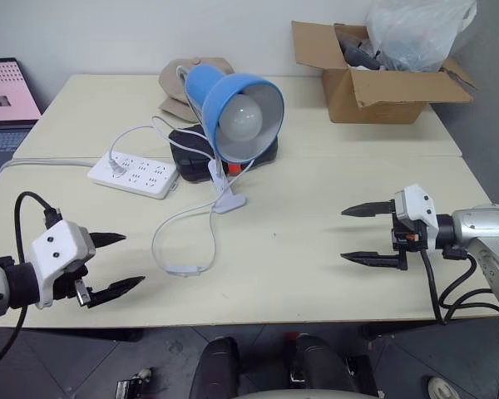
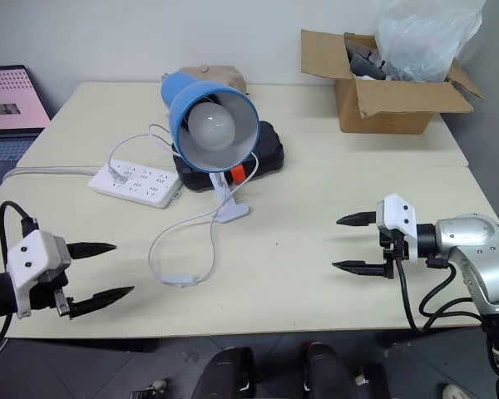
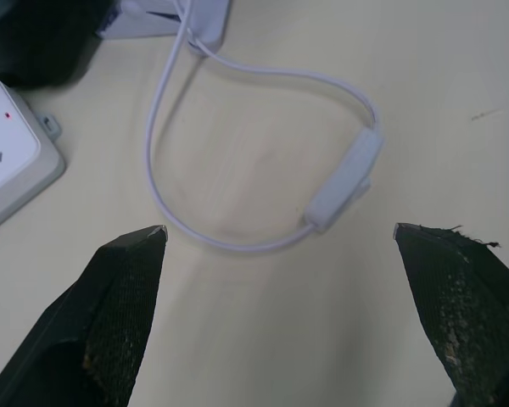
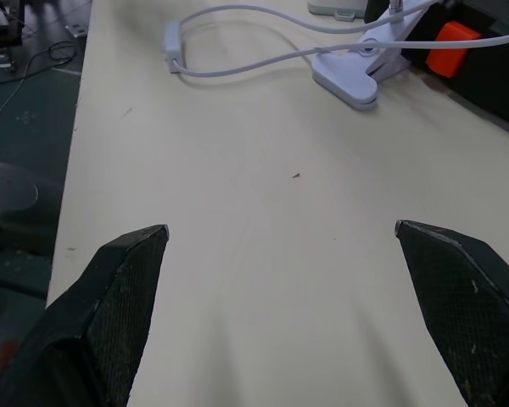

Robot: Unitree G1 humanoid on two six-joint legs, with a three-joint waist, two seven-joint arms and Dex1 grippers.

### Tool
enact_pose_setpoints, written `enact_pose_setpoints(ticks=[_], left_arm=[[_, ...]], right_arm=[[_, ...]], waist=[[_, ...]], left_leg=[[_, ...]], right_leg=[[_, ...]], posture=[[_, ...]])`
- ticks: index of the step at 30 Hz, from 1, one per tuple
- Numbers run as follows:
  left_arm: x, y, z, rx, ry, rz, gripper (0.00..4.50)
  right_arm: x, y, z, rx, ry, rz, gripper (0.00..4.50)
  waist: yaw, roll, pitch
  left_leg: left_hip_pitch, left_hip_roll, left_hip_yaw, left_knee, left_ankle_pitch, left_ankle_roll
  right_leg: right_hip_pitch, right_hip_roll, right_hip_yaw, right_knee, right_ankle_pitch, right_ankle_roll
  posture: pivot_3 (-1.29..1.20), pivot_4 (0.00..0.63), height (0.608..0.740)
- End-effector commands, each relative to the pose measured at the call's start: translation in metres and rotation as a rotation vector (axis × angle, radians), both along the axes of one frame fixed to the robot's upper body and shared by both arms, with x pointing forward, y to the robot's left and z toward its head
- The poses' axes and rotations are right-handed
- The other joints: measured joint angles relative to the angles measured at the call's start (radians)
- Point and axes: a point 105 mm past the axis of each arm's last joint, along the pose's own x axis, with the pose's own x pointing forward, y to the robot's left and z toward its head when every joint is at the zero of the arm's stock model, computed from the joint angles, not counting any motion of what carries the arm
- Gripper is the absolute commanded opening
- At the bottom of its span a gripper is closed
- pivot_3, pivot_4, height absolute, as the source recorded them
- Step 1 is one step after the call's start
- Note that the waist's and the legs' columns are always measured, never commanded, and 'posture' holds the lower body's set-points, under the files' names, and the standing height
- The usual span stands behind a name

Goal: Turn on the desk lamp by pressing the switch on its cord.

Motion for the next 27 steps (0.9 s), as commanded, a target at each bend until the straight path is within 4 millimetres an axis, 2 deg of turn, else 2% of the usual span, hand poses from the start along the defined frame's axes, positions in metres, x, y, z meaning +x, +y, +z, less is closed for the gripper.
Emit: enact_pose_setpoints(ticks=[1, 9, 14, 20, 27], left_arm=[[0.002, -0.002, 0.005, 0.0, -0.026, -0.008, 4.46], [0.007, -0.004, 0.003, 0.026, -0.06, -0.036, 4.46], [0.018, -0.005, 0.01, -0.039, -0.104, -0.064, 4.46], [0.017, -0.001, -0.015, 0.097, -0.032, -0.189, 4.46], [0.019, 0.001, -0.029, 0.159, 0.029, -0.278, 4.46]], right_arm=[[-0.003, 0.007, 0.009, 0.008, -0.042, 0.029, 4.5], [-0.003, 0.014, 0.012, 0.02, -0.046, 0.039, 4.5], [-0.005, 0.021, 0.011, 0.033, -0.041, 0.038, 4.5], [-0.009, 0.036, 0.004, 0.015, -0.037, 0.028, 4.5], [-0.025, 0.055, -0.006, 0.001, 0.038, 0.024, 4.5]], waist=[[0.0, 0.0, 0.0], [0.0, 0.0, 0.0], [0.003, 0.0, 0.0], [0.004, 0.0, 0.0], [0.012, 0.0, 0.0]], left_leg=[[0.0, 0.0, 0.0, 0.0, 0.0, 0.0], [0.0, 0.0, 0.0, 0.002, 0.0, 0.0], [0.0, 0.0, -0.001, 0.003, 0.0, 0.0], [0.001, 0.0, 0.0, 0.003, 0.0, 0.0], [0.0, 0.0, 0.0, 0.003, 0.0, 0.0]], right_leg=[[0.0, 0.0, 0.0, 0.0, 0.0, 0.0], [0.001, 0.0, 0.0, 0.0, 0.0, 0.0], [0.002, 0.0, 0.0, 0.001, 0.001, 0.001], [0.002, 0.0, 0.0, 0.001, 0.001, 0.001], [0.001, 0.0, 0.0, 0.001, 0.001, 0.001]], posture=[[0.0, 0.15, 0.74], [0.0, 0.15, 0.74], [0.0, 0.15, 0.74], [0.0, 0.15, 0.74], [0.0, 0.15, 0.74]])
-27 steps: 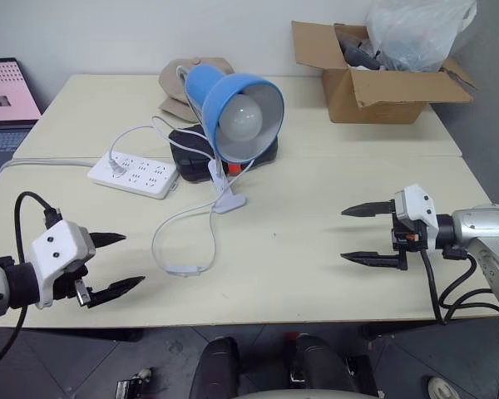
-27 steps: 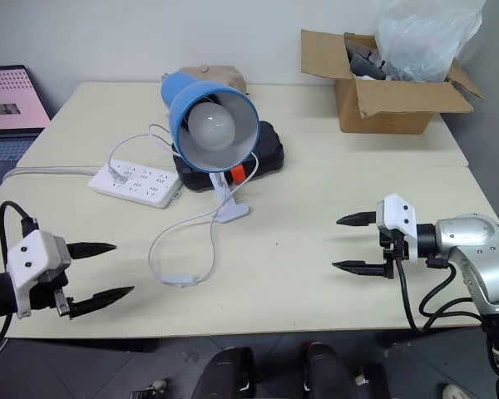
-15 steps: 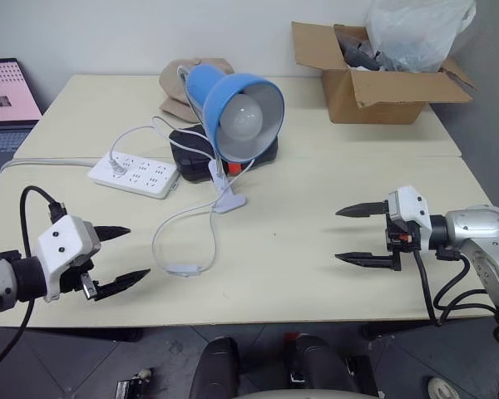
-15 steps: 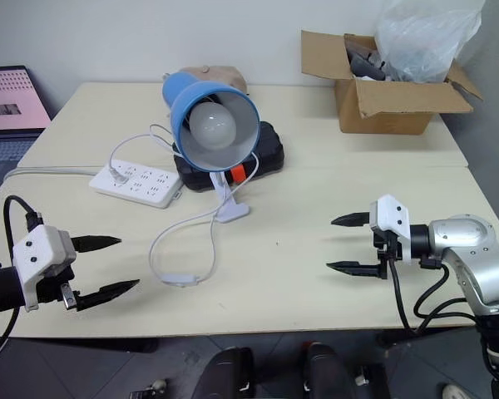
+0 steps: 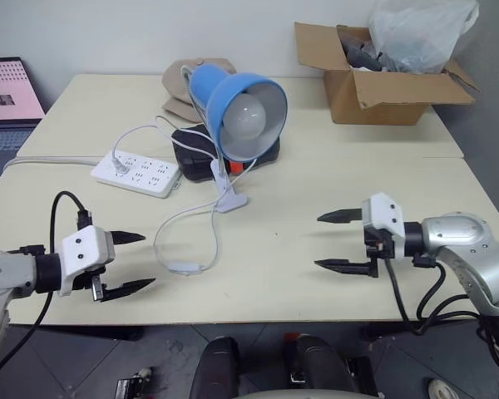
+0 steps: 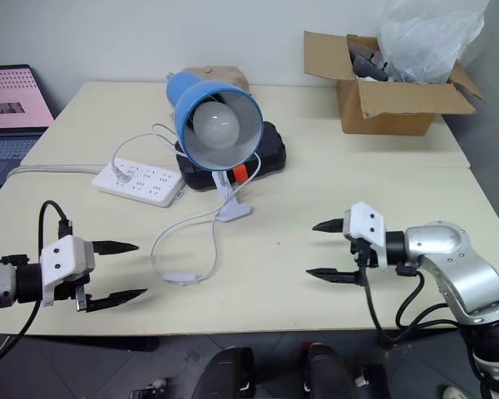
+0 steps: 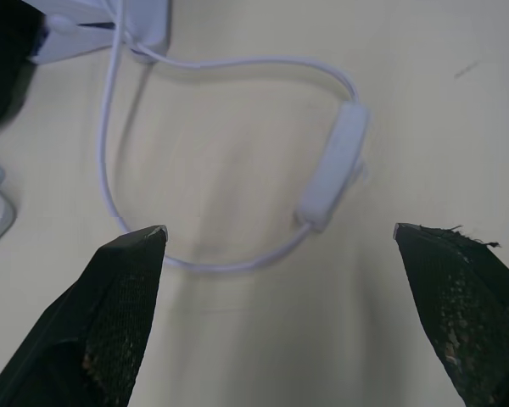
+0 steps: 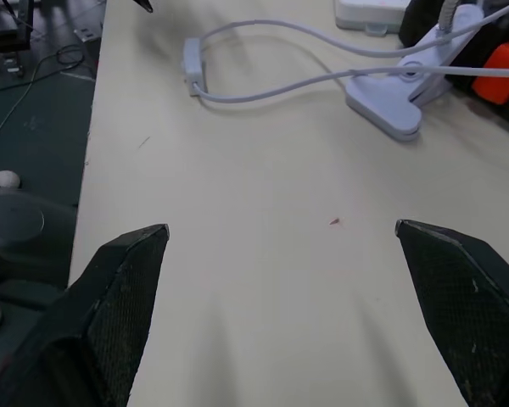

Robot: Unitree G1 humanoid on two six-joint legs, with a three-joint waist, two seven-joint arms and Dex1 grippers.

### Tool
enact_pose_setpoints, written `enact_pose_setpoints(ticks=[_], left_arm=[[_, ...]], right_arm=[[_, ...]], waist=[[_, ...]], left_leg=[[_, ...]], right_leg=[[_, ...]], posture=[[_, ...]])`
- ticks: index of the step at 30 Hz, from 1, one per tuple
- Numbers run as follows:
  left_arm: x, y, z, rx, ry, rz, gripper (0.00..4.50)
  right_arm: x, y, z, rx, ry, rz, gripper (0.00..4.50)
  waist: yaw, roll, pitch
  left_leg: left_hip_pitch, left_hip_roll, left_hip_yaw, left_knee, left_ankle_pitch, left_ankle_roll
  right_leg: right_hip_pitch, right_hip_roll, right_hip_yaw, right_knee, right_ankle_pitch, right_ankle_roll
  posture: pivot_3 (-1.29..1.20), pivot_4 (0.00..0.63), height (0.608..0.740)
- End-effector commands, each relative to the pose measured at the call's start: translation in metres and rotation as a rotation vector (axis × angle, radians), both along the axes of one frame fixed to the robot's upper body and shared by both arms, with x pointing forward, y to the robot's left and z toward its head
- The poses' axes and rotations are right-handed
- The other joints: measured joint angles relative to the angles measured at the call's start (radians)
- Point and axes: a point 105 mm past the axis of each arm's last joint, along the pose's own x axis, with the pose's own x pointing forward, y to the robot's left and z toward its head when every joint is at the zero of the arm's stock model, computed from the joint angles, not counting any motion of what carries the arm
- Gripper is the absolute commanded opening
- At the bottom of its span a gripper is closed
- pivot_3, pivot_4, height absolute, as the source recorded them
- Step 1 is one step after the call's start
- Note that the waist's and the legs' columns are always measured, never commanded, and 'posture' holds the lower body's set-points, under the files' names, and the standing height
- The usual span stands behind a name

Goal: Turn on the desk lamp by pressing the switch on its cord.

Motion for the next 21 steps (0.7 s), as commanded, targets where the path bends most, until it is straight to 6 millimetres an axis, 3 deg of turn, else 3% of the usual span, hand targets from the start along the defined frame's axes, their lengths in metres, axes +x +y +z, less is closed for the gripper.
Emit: enact_pose_setpoints(ticks=[1, 14, 21], left_arm=[[-0.001, -0.001, 0.002, 0.054, 0.014, -0.066, 4.46], [0.003, 0.001, -0.007, 0.118, 0.02, -0.126, 4.46], [0.012, -0.007, -0.014, 0.141, -0.005, -0.143, 4.46]], right_arm=[[-0.015, 0.01, 0.003, 0.005, 0.02, 0.021, 4.5], [-0.032, 0.028, 0.031, 0.115, 0.009, 0.098, 4.5], [-0.037, 0.031, 0.029, 0.092, 0.006, 0.114, 4.5]], waist=[[0.001, 0.0, 0.0], [0.001, 0.0, 0.0], [0.002, -0.001, 0.0]], left_leg=[[0.0, 0.0, 0.0, 0.0, 0.0, 0.0], [0.0, 0.0, 0.0, 0.0, 0.0, 0.0], [0.0, 0.0, 0.0, 0.0, 0.0, 0.0]], right_leg=[[0.0, 0.0, 0.0, 0.0, 0.0, 0.0], [0.0, 0.0, 0.0, 0.0, 0.0, 0.0], [0.0, 0.0, -0.001, 0.0, 0.0, 0.0]], posture=[[0.0, 0.15, 0.74], [0.0, 0.15, 0.74], [0.0, 0.15, 0.74]])
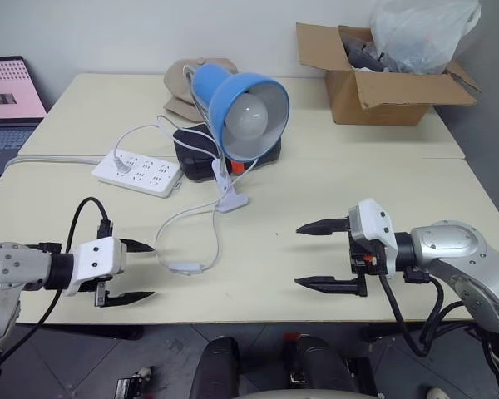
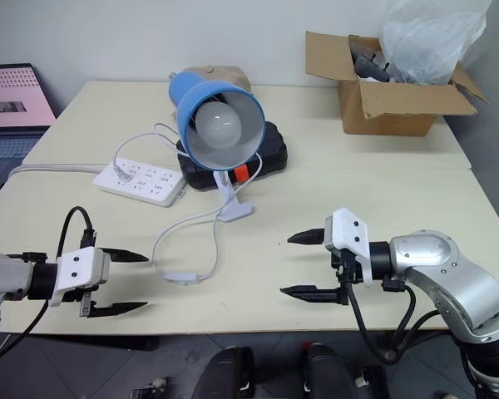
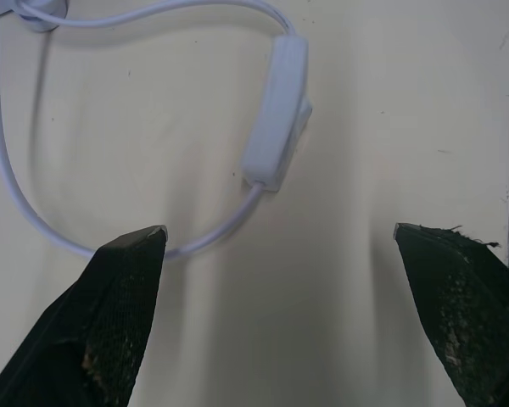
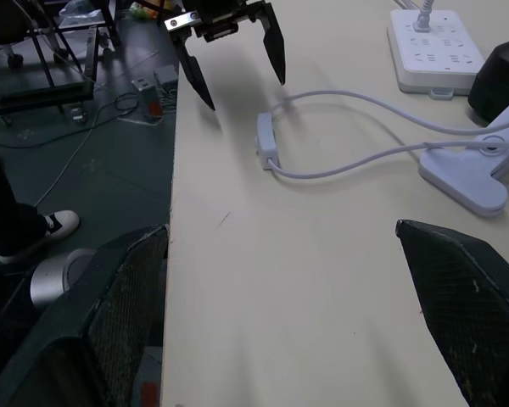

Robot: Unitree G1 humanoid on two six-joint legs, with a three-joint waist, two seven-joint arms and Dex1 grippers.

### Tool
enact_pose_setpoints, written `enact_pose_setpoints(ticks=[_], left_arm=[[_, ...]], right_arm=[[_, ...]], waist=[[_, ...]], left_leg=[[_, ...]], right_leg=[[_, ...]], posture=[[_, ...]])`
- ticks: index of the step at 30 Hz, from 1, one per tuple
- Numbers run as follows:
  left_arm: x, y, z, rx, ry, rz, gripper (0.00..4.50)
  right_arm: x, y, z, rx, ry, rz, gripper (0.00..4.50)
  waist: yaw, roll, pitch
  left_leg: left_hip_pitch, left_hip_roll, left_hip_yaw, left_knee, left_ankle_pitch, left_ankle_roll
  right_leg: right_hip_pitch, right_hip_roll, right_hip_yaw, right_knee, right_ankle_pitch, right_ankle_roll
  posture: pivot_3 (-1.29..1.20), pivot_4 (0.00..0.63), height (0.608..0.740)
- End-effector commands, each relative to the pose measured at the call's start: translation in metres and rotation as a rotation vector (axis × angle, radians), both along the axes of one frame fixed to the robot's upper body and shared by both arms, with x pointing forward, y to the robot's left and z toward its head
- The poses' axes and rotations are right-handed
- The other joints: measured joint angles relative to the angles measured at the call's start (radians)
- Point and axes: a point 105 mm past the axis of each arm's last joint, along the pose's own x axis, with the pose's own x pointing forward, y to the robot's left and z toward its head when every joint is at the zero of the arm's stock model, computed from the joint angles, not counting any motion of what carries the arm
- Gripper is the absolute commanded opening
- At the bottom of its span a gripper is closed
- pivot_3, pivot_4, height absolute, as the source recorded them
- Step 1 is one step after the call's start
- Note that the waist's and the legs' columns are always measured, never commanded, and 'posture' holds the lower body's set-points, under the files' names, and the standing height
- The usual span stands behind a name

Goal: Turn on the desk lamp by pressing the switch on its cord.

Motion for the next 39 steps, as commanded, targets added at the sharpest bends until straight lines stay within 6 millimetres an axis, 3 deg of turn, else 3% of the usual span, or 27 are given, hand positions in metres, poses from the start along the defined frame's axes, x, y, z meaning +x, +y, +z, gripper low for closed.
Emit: enact_pose_setpoints(ticks=[1, 8, 11, 21, 28, 35, 39], left_arm=[[0.009, -0.006, 0.001, 0.002, -0.038, -0.007, 4.46], [0.017, -0.026, -0.009, -0.018, -0.021, -0.074, 4.46], [0.019, -0.028, -0.012, -0.008, -0.009, -0.096, 4.02], [0.023, -0.028, -0.019, 0.017, 0.014, -0.134, 1.87], [0.025, -0.044, -0.02, -0.052, 0.029, -0.153, 0.45], [0.022, -0.069, -0.012, -0.127, 0.085, -0.174, 0.41], [0.033, -0.095, -0.002, -0.189, 0.082, -0.203, 0.41]], right_arm=[[-0.006, 0.003, 0.007, -0.004, -0.045, 0.025, 4.5], [0.0, 0.011, 0.013, 0.007, -0.077, 0.034, 4.5], [0.0, 0.013, 0.015, 0.007, -0.082, 0.04, 4.5], [0.0, 0.012, 0.016, -0.002, -0.078, 0.029, 4.5], [0.001, 0.01, 0.016, -0.011, -0.086, 0.019, 4.5], [0.004, 0.002, 0.024, -0.008, -0.121, -0.038, 4.5], [0.004, -0.002, 0.028, -0.016, -0.149, -0.08, 4.5]], waist=[[0.0, 0.0, 0.0], [-0.001, 0.0, 0.0], [0.0, -0.001, 0.0], [0.0, -0.001, 0.0], [0.0, -0.001, 0.0], [0.0, -0.001, -0.001], [0.0, -0.001, -0.001]], left_leg=[[0.0, 0.0, 0.0, 0.0, 0.0, 0.0], [0.0, 0.0, 0.0, 0.001, 0.0, 0.0], [0.0, 0.0, 0.0, 0.001, 0.0, 0.0], [0.0, 0.0, 0.0, 0.002, 0.0, 0.0], [0.0, 0.0, 0.0, 0.004, 0.0, 0.0], [0.0, 0.0, -0.001, 0.004, 0.0, 0.0], [0.0, 0.0, -0.002, 0.004, 0.0, 0.0]], right_leg=[[0.0, 0.0, 0.0, 0.0, 0.0, 0.0], [0.0, 0.0, 0.0, 0.0, 0.0, 0.001], [0.0, 0.001, 0.0, 0.001, 0.0, 0.001], [0.001, 0.001, 0.0, 0.001, 0.001, 0.001], [0.002, 0.001, 0.0, 0.001, 0.001, 0.002], [0.002, 0.001, 0.0, 0.001, 0.001, 0.002], [0.002, 0.002, 0.0, 0.001, 0.001, 0.002]], posture=[[0.0, 0.15, 0.74], [0.0, 0.15, 0.74], [0.0, 0.15, 0.74], [0.0, 0.15, 0.74], [0.0, 0.15, 0.74], [0.0, 0.15, 0.74], [0.0, 0.15, 0.74]])
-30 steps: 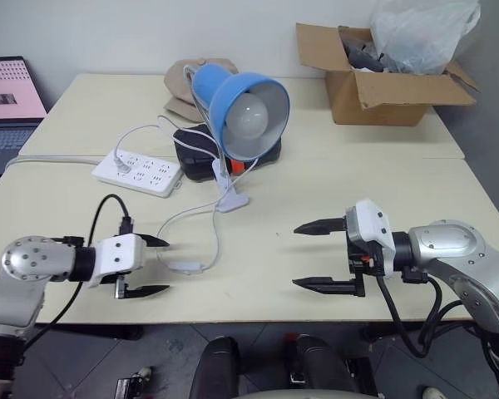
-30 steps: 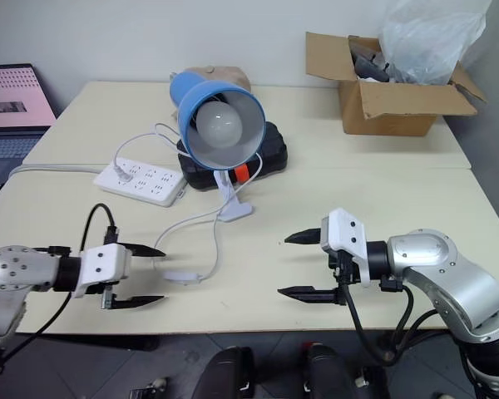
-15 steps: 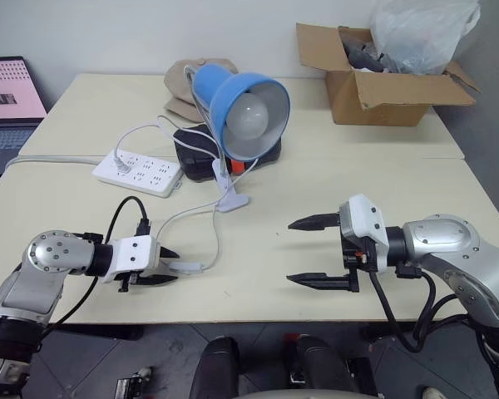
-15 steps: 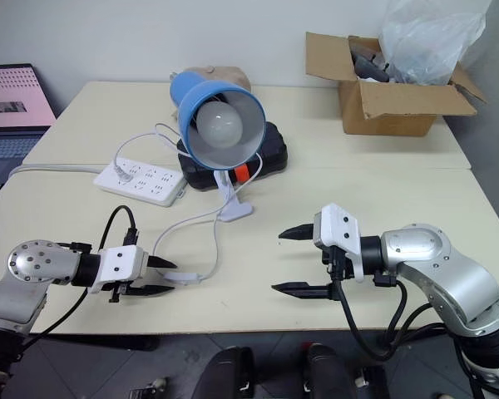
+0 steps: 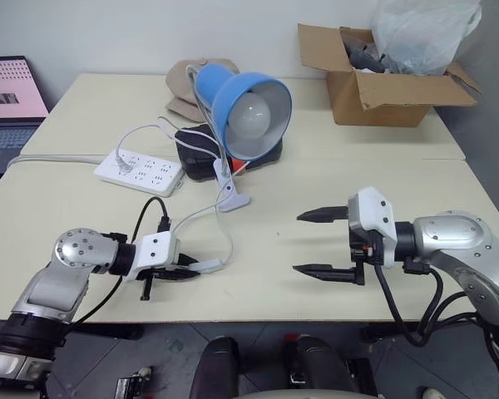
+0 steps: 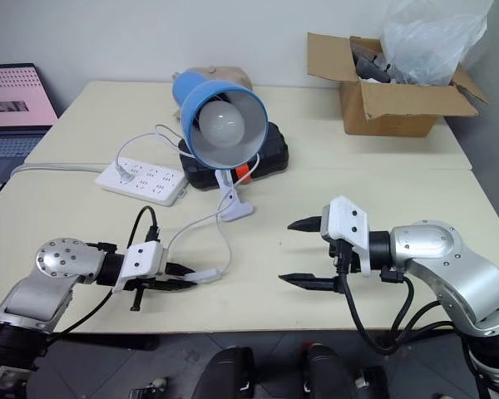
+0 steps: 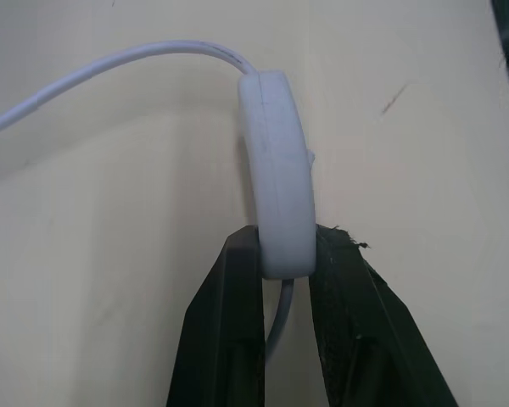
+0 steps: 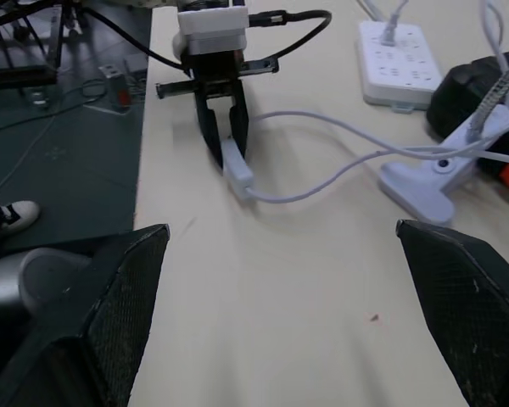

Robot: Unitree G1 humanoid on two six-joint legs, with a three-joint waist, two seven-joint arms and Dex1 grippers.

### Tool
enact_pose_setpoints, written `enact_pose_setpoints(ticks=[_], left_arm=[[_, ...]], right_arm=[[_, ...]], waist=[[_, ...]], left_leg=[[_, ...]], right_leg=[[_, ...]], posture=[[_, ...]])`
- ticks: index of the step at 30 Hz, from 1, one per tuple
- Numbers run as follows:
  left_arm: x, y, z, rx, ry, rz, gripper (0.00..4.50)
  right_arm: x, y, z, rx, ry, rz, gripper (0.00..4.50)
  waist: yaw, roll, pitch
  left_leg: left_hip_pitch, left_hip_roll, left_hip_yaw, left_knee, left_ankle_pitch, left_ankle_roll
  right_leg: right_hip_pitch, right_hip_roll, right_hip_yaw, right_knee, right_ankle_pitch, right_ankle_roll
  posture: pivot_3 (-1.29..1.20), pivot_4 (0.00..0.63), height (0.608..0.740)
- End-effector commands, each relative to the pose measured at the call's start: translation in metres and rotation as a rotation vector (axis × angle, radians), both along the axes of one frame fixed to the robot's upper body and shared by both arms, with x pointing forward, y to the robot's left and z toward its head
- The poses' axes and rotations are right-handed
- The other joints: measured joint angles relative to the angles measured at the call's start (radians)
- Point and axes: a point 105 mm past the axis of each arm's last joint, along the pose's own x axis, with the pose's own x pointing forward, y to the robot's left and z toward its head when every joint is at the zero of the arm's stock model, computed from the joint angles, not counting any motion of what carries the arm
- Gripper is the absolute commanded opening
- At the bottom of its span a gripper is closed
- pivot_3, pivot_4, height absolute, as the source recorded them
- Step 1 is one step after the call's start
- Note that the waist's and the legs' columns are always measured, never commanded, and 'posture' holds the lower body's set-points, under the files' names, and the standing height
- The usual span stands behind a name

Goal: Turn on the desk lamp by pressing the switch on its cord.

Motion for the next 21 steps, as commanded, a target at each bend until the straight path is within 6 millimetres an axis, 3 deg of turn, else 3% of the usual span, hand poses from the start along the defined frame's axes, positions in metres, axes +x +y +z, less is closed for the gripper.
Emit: enact_pose_setpoints(ticks=[1, 11, 15, 21], left_arm=[[0.014, -0.031, 0.02, -0.084, -0.033, -0.046, 0.41], [0.051, -0.096, 0.015, -0.095, -0.043, -0.062, 0.41], [0.056, -0.11, 0.018, -0.102, -0.058, -0.056, 0.41], [0.057, -0.118, 0.025, -0.111, -0.084, -0.05, 0.41]], right_arm=[[-0.005, -0.002, 0.011, 0.002, -0.061, -0.027, 4.5], [0.004, -0.005, 0.006, -0.041, -0.093, -0.161, 4.5], [0.017, 0.004, 0.006, -0.082, -0.101, -0.166, 4.5], [0.027, 0.017, -0.009, -0.15, -0.07, -0.148, 4.5]], waist=[[0.003, 0.0, 0.0], [-0.001, -0.001, -0.001], [-0.007, -0.001, -0.001], [-0.004, -0.001, -0.001]], left_leg=[[0.0, 0.0, 0.0, 0.0, 0.0, 0.0], [0.0, -0.002, 0.0, 0.002, 0.001, 0.001], [0.0, -0.001, -0.001, 0.002, 0.001, 0.001], [0.0, 0.0, -0.001, 0.002, 0.001, 0.001]], right_leg=[[0.0, 0.0, 0.0, 0.0, 0.0, 0.0], [0.002, 0.001, 0.001, -0.001, 0.002, 0.003], [0.001, 0.003, 0.002, 0.0, 0.002, 0.003], [0.002, 0.004, 0.002, 0.0, 0.002, 0.003]], posture=[[0.0, 0.15, 0.74], [0.0, 0.15, 0.74], [0.0, 0.15, 0.74], [0.0, 0.15, 0.74]])
